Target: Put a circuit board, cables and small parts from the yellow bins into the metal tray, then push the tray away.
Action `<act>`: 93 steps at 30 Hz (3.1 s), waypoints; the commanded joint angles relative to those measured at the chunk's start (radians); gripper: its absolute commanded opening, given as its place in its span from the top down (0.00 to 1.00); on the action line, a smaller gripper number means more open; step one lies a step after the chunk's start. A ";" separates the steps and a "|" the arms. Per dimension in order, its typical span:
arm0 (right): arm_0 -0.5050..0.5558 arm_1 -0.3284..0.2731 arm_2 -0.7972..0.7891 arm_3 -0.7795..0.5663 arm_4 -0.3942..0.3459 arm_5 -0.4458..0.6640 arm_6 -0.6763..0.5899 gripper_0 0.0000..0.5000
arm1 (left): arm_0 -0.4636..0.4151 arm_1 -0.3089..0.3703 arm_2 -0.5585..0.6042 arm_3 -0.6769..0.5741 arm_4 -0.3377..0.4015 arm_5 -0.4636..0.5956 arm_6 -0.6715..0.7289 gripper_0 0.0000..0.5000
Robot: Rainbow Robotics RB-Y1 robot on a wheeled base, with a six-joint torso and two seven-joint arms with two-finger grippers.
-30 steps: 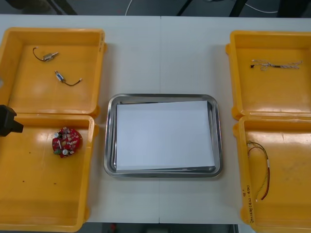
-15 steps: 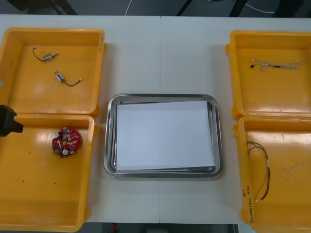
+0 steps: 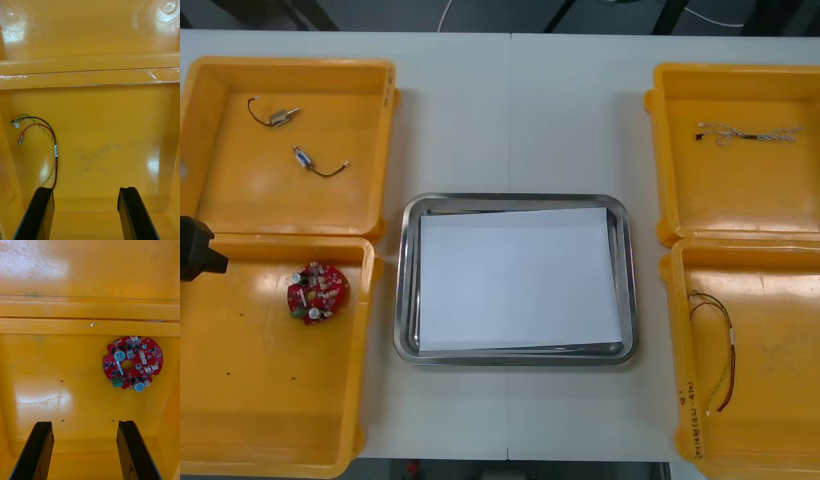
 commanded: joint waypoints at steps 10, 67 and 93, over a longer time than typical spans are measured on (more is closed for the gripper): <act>-0.020 0.007 0.007 -0.029 -0.006 0.007 0.021 0.00 | -0.027 0.032 0.012 -0.007 -0.002 0.008 0.101 0.00; 0.016 0.021 0.024 -0.071 0.005 -0.040 0.002 0.00 | 0.022 0.030 -0.024 -0.009 0.062 -0.093 -0.045 0.00; 0.175 0.077 0.108 -0.163 0.071 -0.198 -0.057 0.00 | 0.200 0.251 -0.209 -0.139 0.127 -0.464 -0.175 0.00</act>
